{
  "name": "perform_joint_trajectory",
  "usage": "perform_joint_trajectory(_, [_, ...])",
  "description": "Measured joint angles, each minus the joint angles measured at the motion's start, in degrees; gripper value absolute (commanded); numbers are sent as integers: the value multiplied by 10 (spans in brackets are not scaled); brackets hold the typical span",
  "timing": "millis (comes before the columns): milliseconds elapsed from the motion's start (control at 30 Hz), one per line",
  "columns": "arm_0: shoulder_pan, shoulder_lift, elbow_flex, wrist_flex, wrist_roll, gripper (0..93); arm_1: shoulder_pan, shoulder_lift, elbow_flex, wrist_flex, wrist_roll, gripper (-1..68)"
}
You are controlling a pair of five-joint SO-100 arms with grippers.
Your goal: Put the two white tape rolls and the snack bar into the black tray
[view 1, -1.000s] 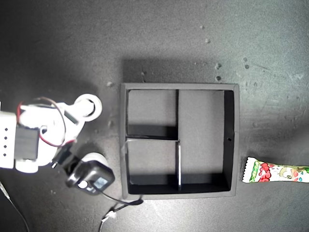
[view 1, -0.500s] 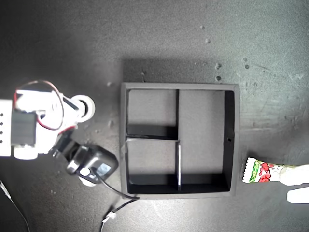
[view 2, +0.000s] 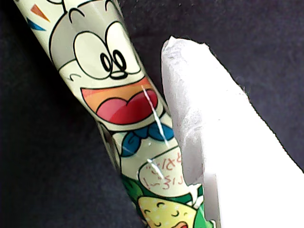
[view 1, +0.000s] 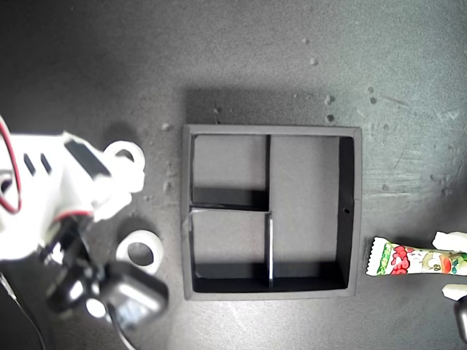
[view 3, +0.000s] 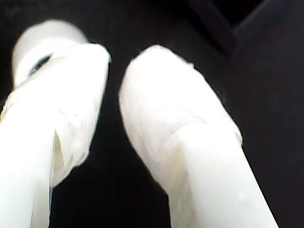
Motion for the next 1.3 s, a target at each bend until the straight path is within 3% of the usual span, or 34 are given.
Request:
perform_joint_trajectory(233, [70, -265, -388, 157, -1, 18, -15, -8, 86, -106, 17, 250])
perform_joint_trajectory(467, [106, -393, -587, 180, -15, 20, -25, -9, 133, -154, 23, 252])
perform_joint_trajectory(533, [109, -418, -603, 180, -21, 21, -28, -11, 142, -164, 24, 220])
perform_joint_trajectory(733, [126, -486, -654, 180, -26, 27, -32, -11, 156, -174, 26, -1])
perform_joint_trajectory(867, [124, -525, -683, 180, -29, 44, -24, -11, 156, -175, 31, -3])
perform_joint_trajectory(1133, [136, -552, -697, 180, -30, 122, 38, -10, 85, -68, 79, -4])
perform_joint_trajectory(1300, [134, -552, -689, 182, -30, 144, 52, -11, -27, 90, 140, -3])
